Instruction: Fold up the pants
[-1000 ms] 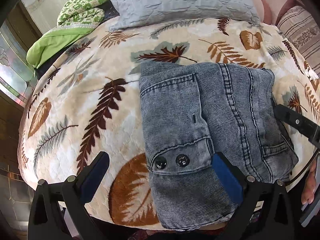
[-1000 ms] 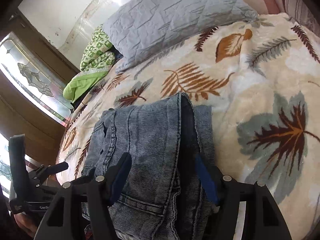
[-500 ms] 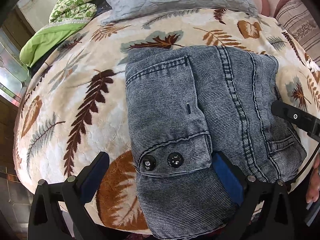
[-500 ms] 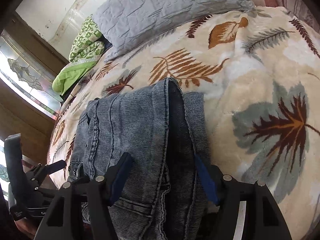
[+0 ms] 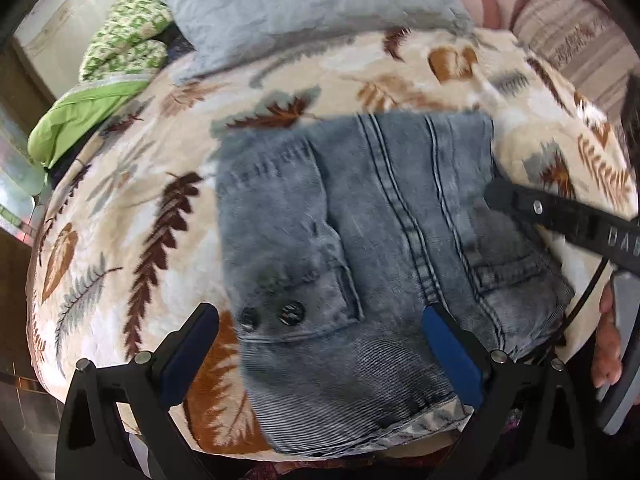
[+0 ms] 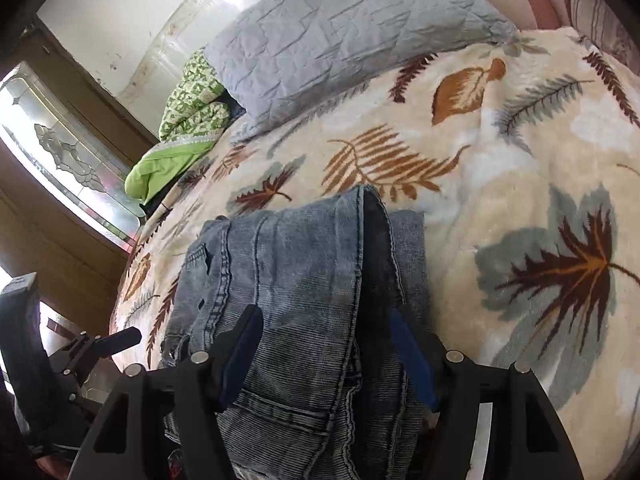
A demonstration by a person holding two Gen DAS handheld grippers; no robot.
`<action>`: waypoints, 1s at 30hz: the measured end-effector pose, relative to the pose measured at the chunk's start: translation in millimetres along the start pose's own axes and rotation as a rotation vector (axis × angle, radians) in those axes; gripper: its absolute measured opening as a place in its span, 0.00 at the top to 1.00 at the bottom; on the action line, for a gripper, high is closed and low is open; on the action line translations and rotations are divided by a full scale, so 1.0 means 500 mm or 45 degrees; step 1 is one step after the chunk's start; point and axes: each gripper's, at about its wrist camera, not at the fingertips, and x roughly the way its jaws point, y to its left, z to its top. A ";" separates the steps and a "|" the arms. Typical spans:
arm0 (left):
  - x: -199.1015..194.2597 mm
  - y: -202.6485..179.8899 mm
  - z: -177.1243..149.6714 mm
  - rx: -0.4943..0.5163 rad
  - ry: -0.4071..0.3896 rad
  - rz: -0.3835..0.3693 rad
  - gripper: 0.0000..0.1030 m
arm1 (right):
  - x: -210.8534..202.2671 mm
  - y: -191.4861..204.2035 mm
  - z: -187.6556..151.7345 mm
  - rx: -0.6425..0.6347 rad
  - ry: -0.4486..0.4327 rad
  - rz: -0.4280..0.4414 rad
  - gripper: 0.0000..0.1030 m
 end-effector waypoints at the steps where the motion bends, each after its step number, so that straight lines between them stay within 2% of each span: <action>1: 0.011 -0.004 -0.005 0.013 0.019 0.007 0.01 | 0.006 -0.004 -0.001 0.010 0.022 -0.002 0.32; 3: 0.030 -0.001 -0.011 0.004 0.044 -0.013 0.01 | 0.023 -0.012 0.000 0.038 0.074 -0.006 0.32; 6: 0.039 0.016 -0.009 -0.048 0.070 -0.069 0.00 | 0.026 -0.014 -0.001 0.030 0.075 -0.007 0.32; 13: 0.036 0.009 -0.015 -0.052 0.040 -0.051 0.00 | 0.031 -0.009 -0.005 0.006 0.076 -0.022 0.32; 22: 0.014 0.016 -0.031 -0.090 0.007 -0.057 0.00 | 0.030 -0.024 -0.003 0.046 0.076 0.019 0.32; 30: 0.031 0.045 -0.040 -0.177 0.034 -0.164 0.00 | 0.030 -0.031 -0.005 0.073 0.070 0.042 0.32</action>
